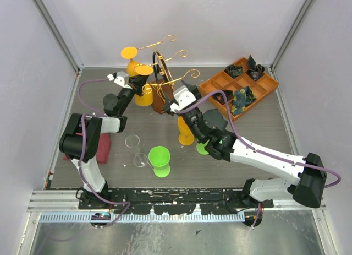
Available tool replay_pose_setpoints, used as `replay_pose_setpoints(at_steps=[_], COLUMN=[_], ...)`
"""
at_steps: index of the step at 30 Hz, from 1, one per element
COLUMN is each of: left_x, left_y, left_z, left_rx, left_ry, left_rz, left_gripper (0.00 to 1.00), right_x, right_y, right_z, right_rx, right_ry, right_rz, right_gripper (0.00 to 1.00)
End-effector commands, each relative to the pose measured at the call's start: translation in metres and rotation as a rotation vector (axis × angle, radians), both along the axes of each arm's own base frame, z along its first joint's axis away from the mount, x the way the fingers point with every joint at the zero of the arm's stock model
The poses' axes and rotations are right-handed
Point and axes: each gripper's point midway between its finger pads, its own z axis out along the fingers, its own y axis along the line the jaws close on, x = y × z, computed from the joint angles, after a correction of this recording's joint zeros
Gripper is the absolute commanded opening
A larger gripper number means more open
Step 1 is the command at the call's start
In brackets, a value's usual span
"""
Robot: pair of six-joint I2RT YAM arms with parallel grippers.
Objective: Place the wine glass upside down on the wine glass rack
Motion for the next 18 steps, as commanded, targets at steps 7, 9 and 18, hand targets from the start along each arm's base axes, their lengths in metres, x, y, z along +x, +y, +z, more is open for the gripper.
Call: replay_pose_setpoints(at_steps=[7, 9, 18], left_x=[0.000, -0.001, -0.002], left_y=[0.007, 0.006, 0.014], left_z=[0.011, 0.014, 0.030], left_rx=[-0.016, -0.021, -0.041], left_ry=[-0.019, -0.024, -0.052], left_rz=[0.037, 0.035, 0.073], left_gripper=[0.00, 0.00, 0.00], right_x=[0.000, 0.000, 0.000], right_y=[-0.004, -0.004, -0.005], right_z=[0.022, 0.021, 0.021], right_rx=[0.052, 0.049, 0.046], right_ry=[-0.034, -0.031, -0.035], right_rz=[-0.020, -0.021, -0.026], right_gripper=[0.72, 0.73, 0.73])
